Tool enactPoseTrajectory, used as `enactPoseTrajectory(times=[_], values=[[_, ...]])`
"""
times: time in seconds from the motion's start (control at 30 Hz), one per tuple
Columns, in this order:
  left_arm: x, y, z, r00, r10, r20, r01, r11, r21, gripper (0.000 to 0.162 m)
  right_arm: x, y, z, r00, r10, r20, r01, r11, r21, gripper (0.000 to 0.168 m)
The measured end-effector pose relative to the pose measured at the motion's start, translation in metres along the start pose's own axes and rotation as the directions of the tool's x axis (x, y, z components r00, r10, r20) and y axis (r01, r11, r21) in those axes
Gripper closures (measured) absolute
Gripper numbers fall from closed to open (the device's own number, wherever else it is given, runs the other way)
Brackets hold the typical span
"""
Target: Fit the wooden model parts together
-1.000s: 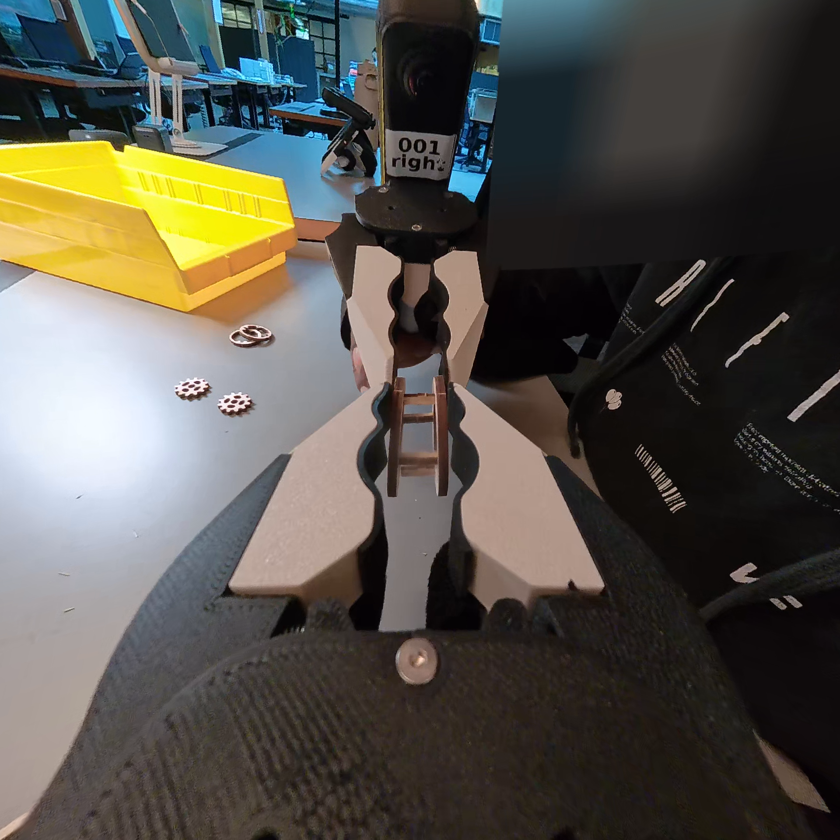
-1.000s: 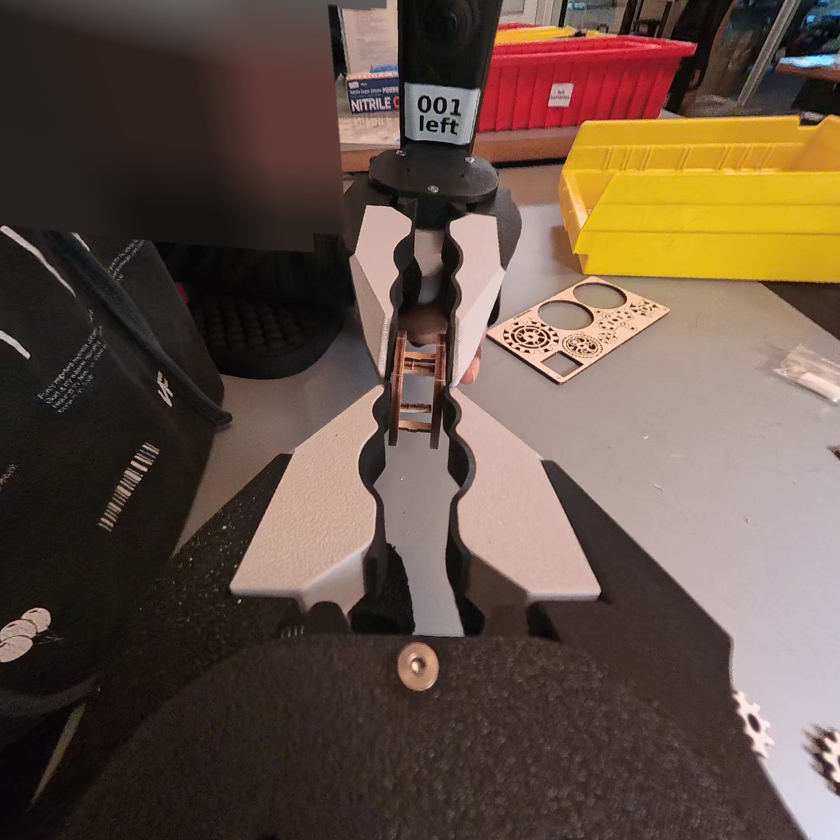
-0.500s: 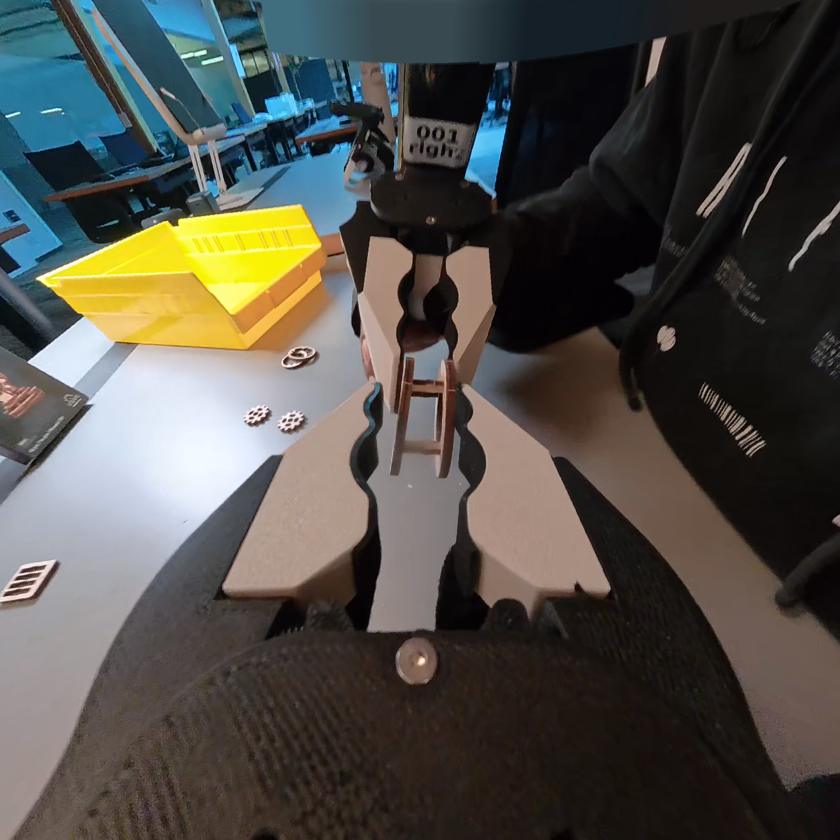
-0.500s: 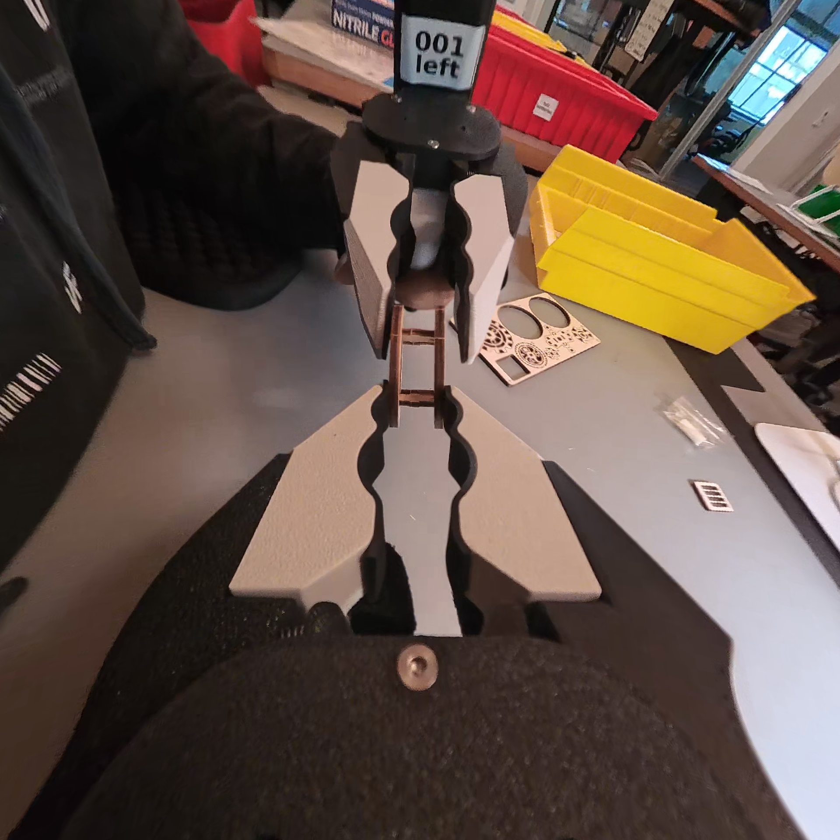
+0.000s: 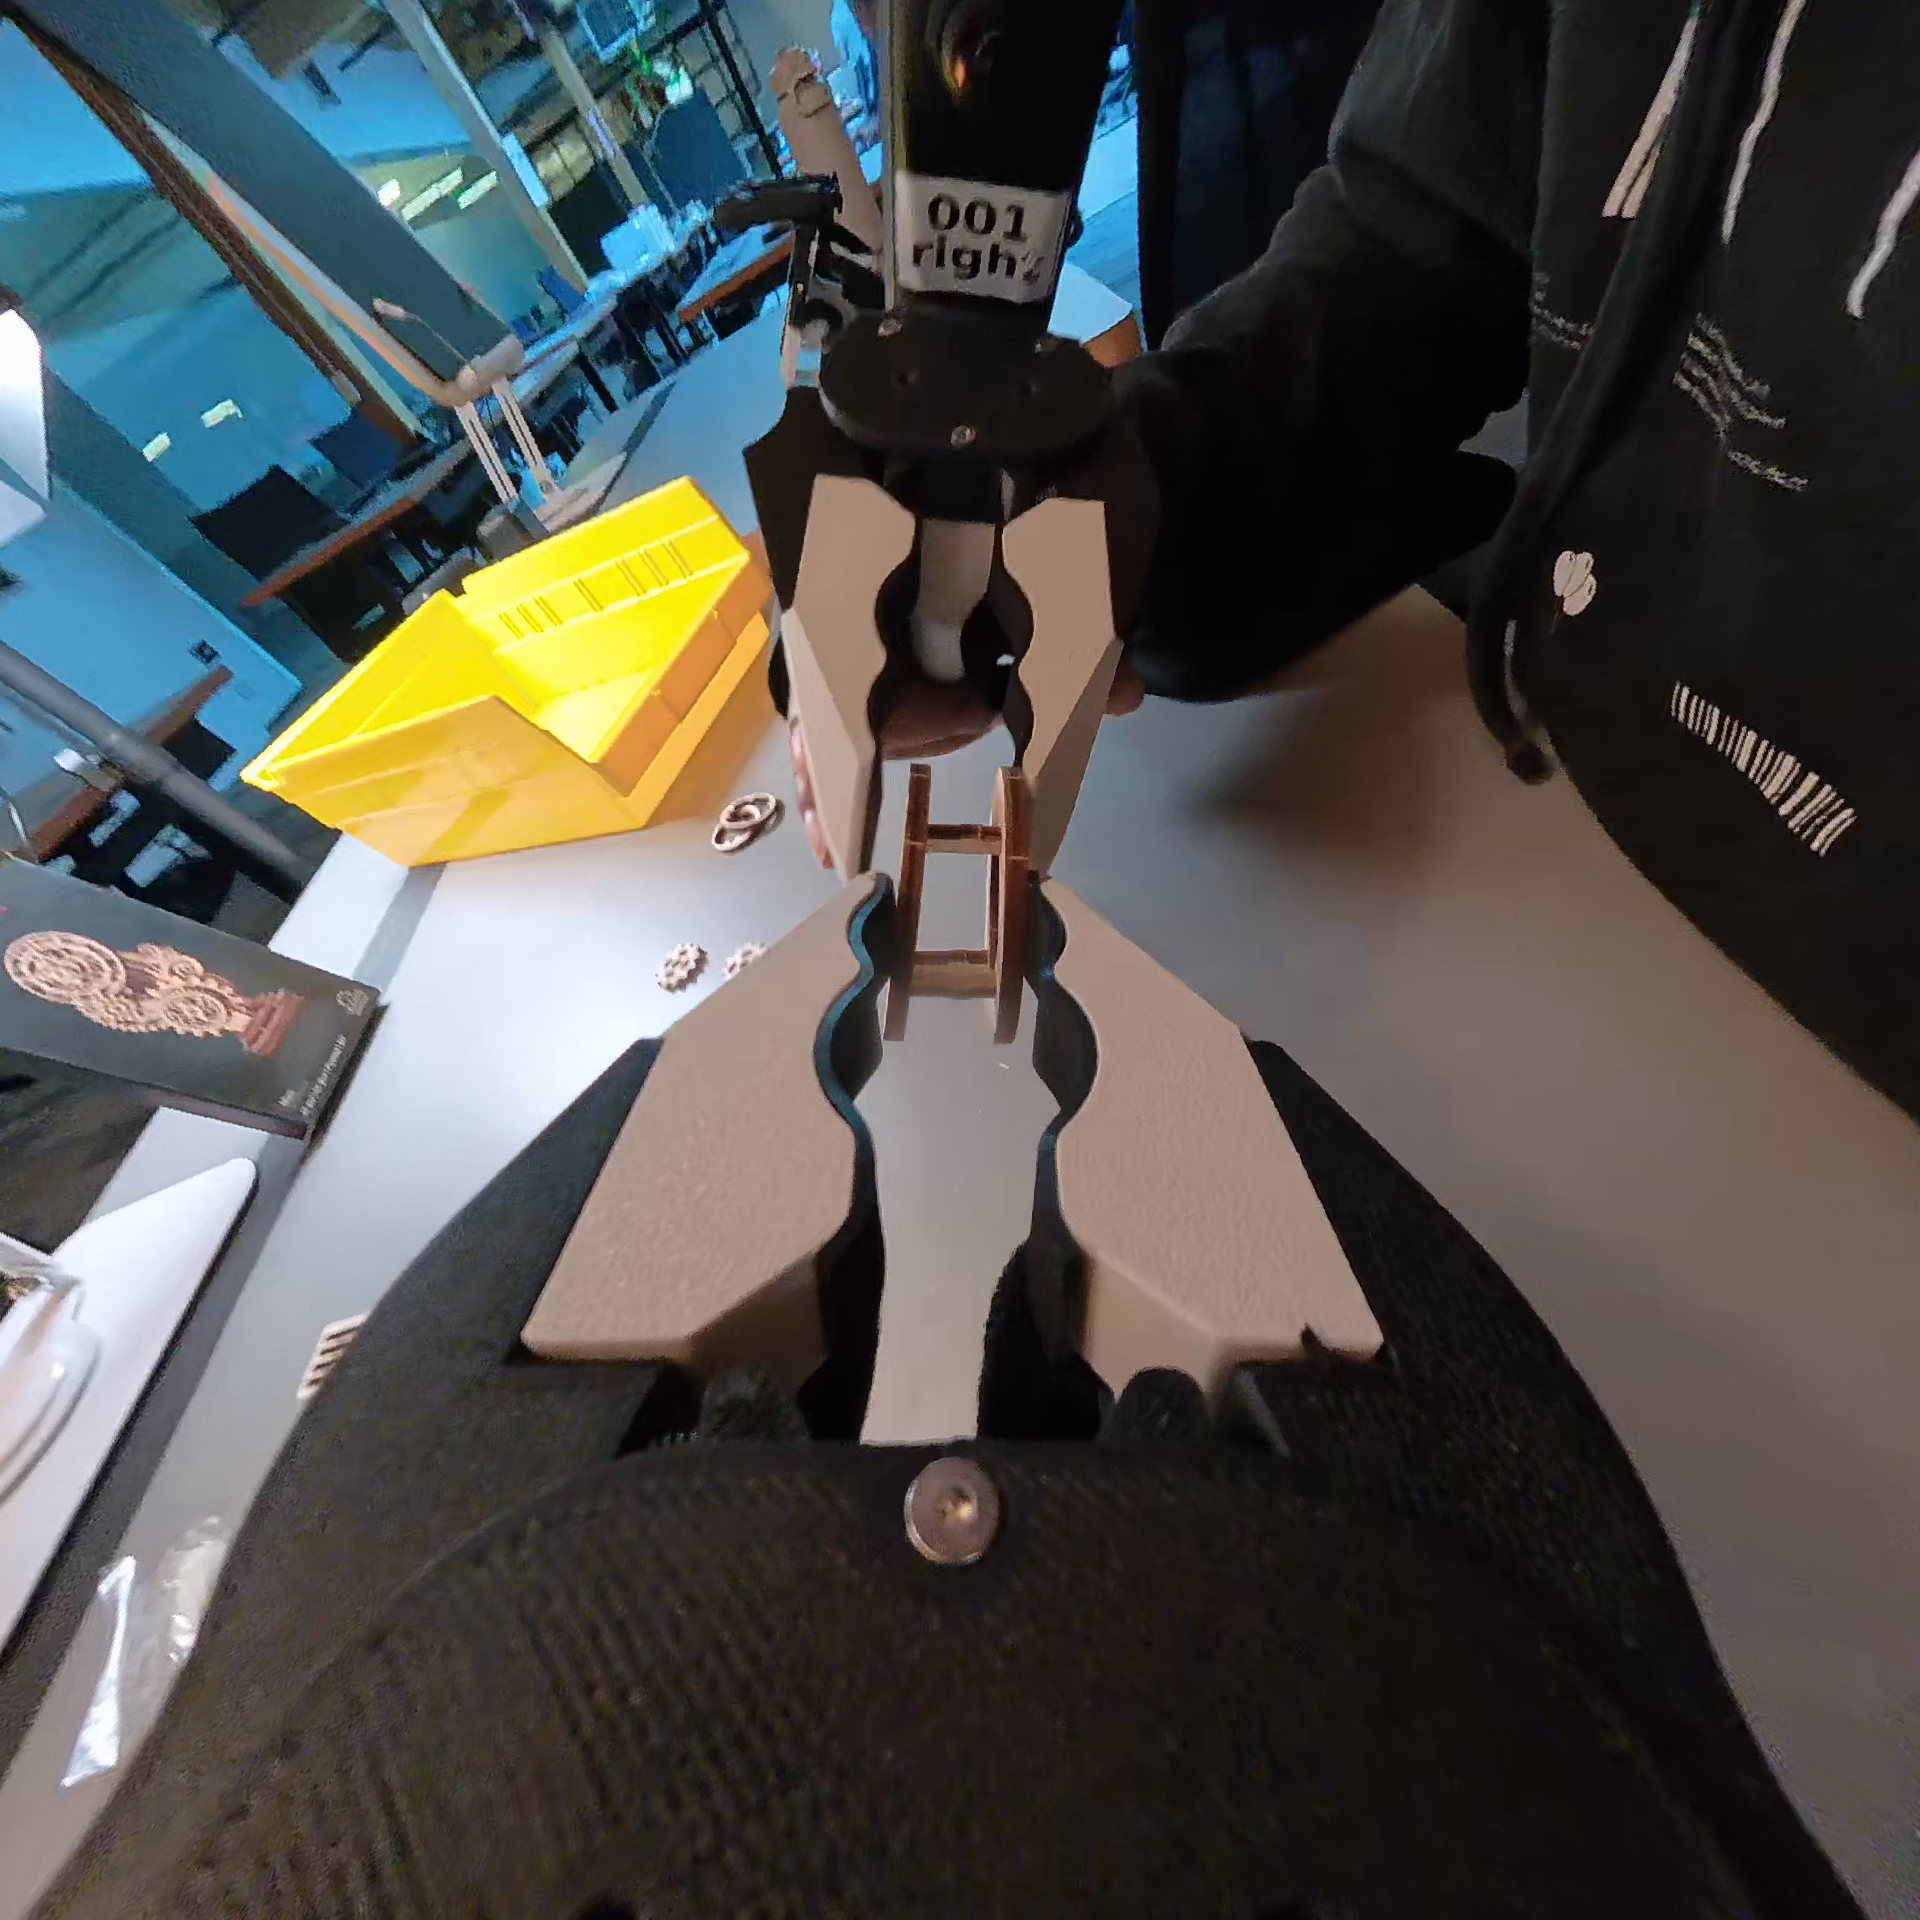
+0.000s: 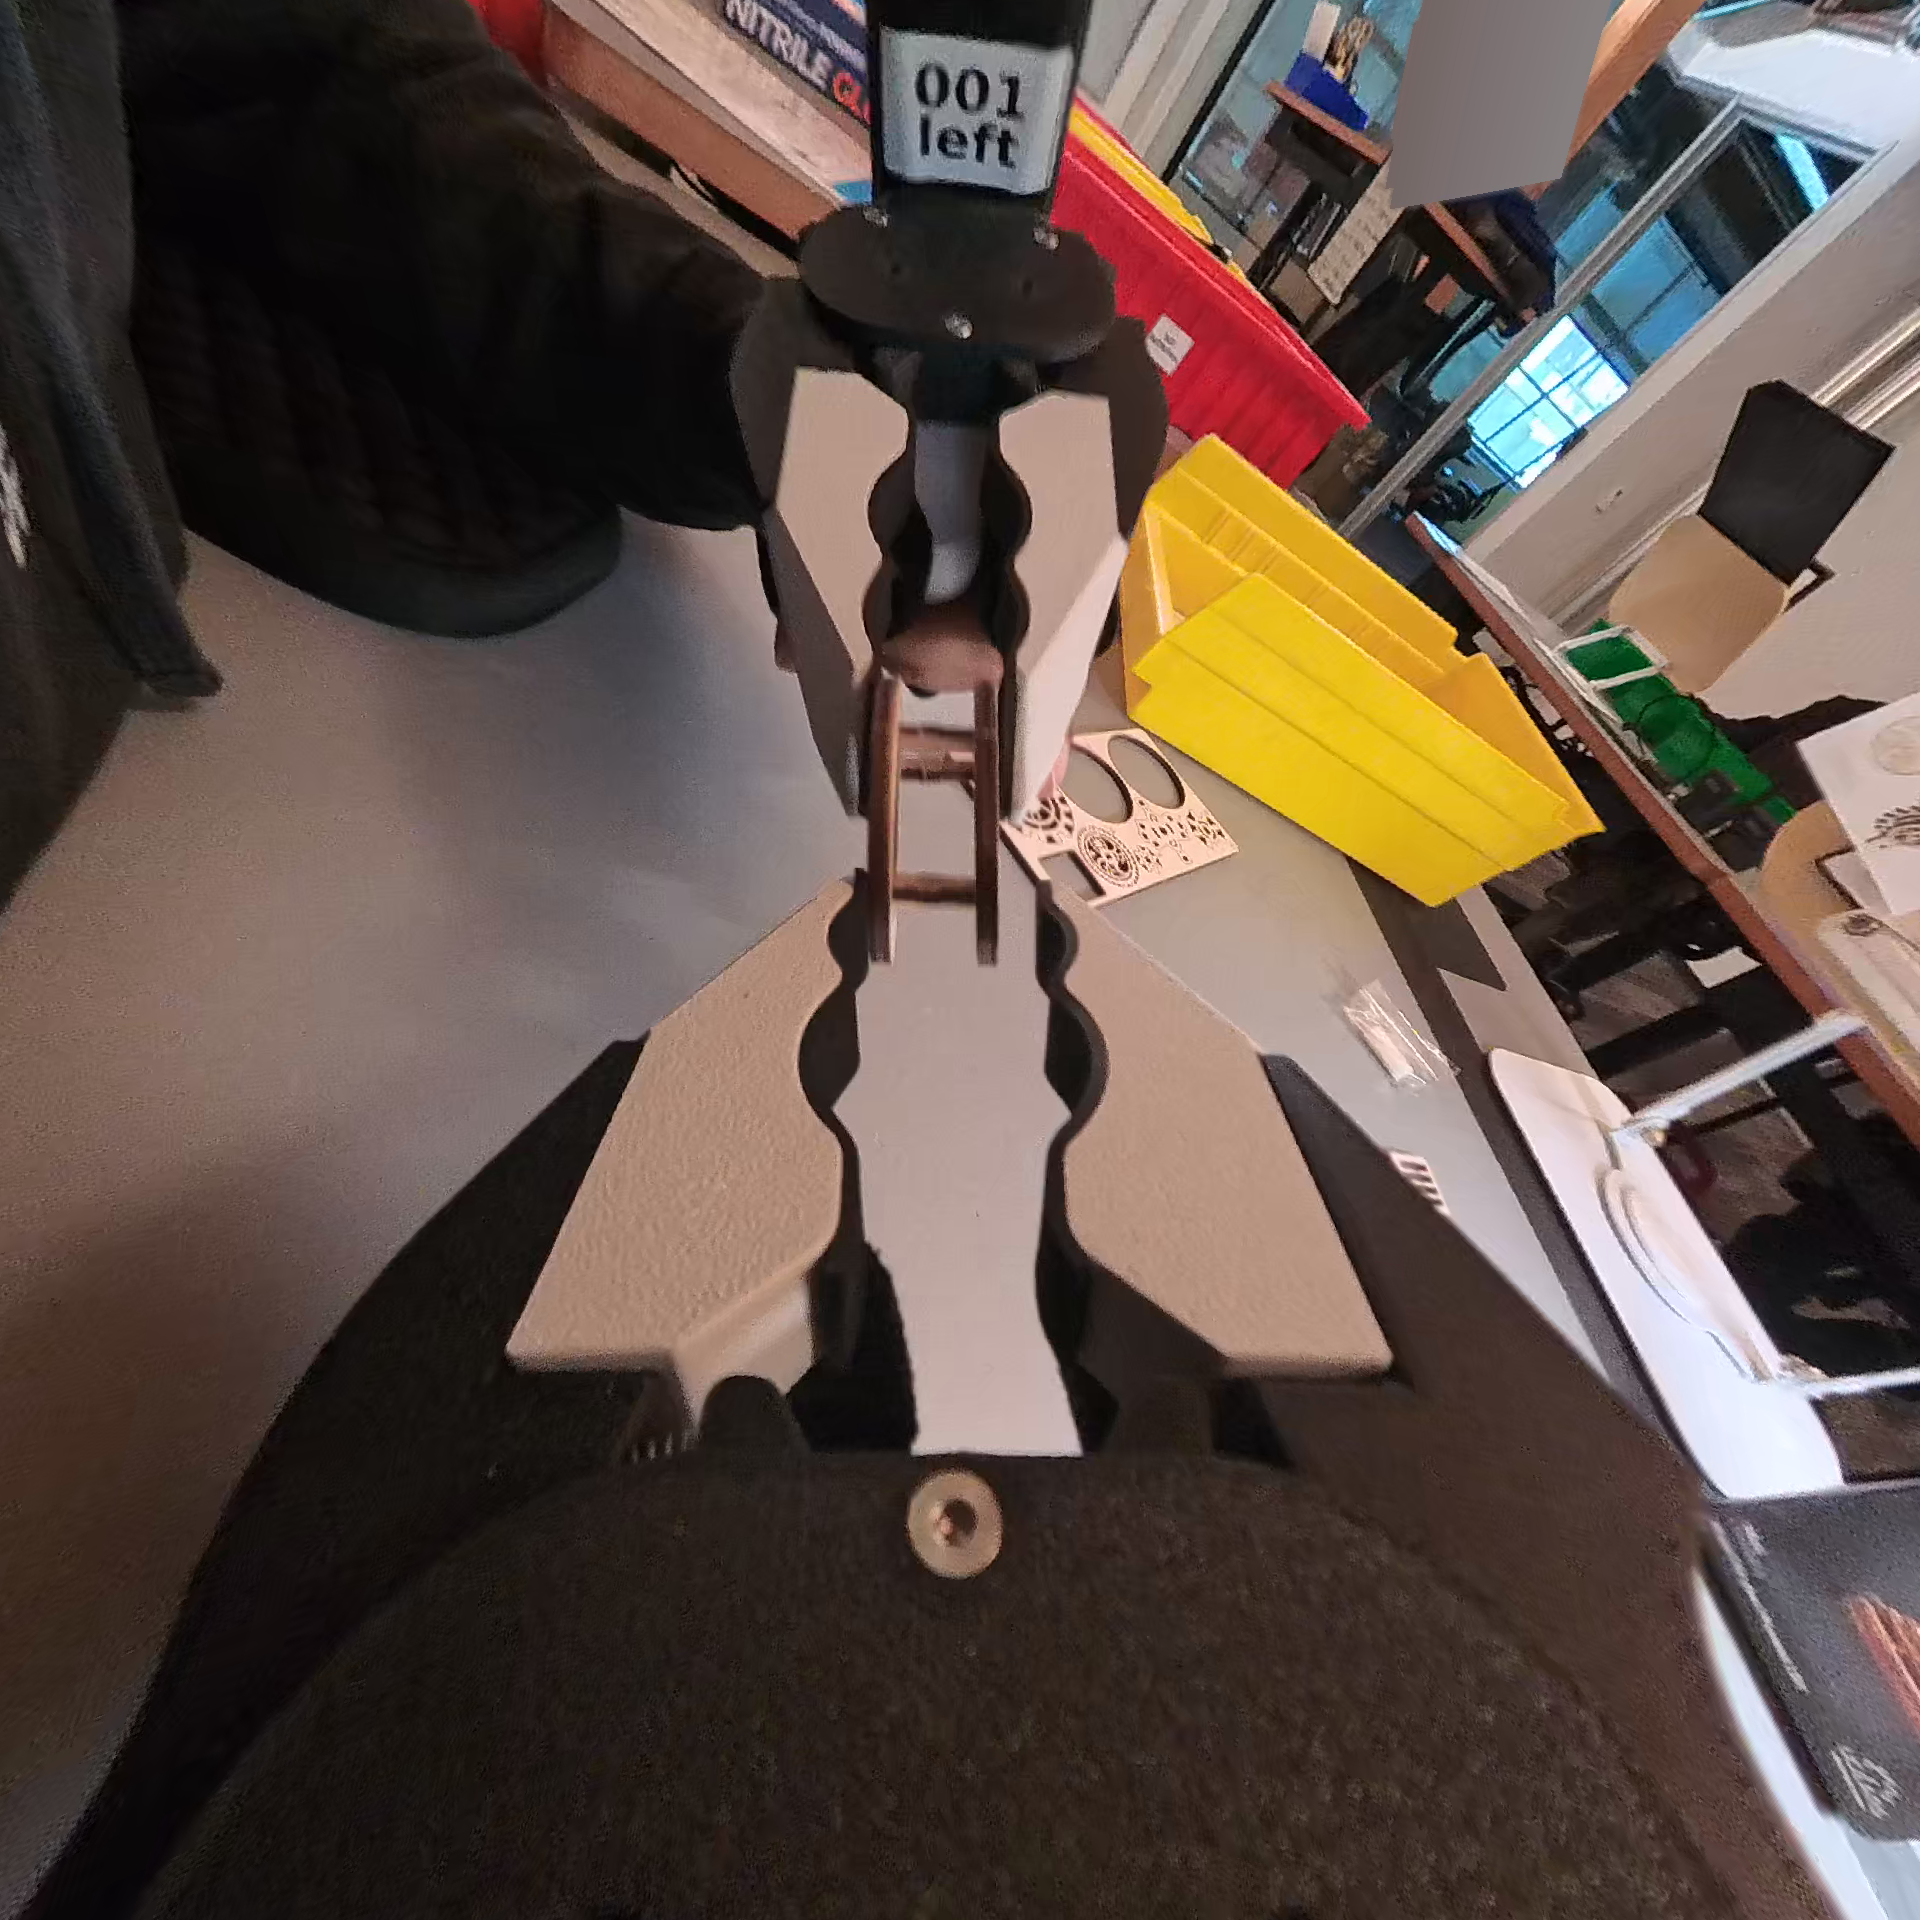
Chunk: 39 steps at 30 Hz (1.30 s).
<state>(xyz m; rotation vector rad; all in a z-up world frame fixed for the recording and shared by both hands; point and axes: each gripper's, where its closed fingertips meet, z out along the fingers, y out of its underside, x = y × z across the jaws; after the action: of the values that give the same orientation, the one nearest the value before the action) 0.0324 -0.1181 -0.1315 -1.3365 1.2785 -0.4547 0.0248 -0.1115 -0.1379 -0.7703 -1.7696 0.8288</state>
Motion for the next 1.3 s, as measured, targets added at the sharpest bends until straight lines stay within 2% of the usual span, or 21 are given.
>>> enactPoseTrajectory(times=[0.07,0.17,0.37,0.47,0.5,0.7,0.87,1.1,1.3], values=[[0.002,-0.007,-0.001,0.999,0.036,0.003,-0.036,0.999,0.029,0.139,0.0,0.004,0.0,1.0,-0.013,0.001,0.013,1.0,-0.016,0.136],[0.004,-0.011,-0.002,0.997,0.074,0.012,-0.074,0.996,0.038,0.139,-0.004,-0.002,-0.002,0.999,-0.053,0.006,0.053,0.998,0.02,0.146],[0.006,-0.012,-0.002,0.995,0.103,0.009,-0.103,0.994,0.044,0.139,-0.005,-0.004,-0.002,0.99,-0.139,-0.017,0.139,0.99,0.006,0.147],[0.007,-0.013,-0.003,0.996,0.093,0.001,-0.092,0.995,0.048,0.139,-0.006,-0.004,-0.002,0.992,-0.125,-0.008,0.125,0.992,0.01,0.147],[0.007,-0.012,-0.003,0.996,0.085,-0.003,-0.085,0.995,0.048,0.138,-0.007,-0.003,-0.002,0.993,-0.117,0.0,0.117,0.993,0.011,0.153],[0.006,-0.01,-0.002,0.999,0.046,-0.011,-0.045,0.997,0.057,0.137,-0.007,-0.001,0.0,0.998,-0.061,0.015,0.061,0.998,0.004,0.153],[0.006,-0.013,-0.002,0.999,0.039,-0.007,-0.038,0.996,0.077,0.138,-0.004,-0.005,0.0,0.998,-0.056,-0.01,0.056,0.998,0.041,0.143],[0.0,-0.014,-0.002,0.998,-0.064,-0.012,0.065,0.991,0.118,0.138,-0.001,-0.008,-0.002,0.997,0.079,0.024,-0.081,0.992,0.097,0.149],[-0.01,-0.013,-0.001,0.955,-0.292,-0.058,0.298,0.941,0.159,0.138,0.005,-0.012,-0.004,0.967,0.244,0.074,-0.253,0.955,0.155,0.143]])
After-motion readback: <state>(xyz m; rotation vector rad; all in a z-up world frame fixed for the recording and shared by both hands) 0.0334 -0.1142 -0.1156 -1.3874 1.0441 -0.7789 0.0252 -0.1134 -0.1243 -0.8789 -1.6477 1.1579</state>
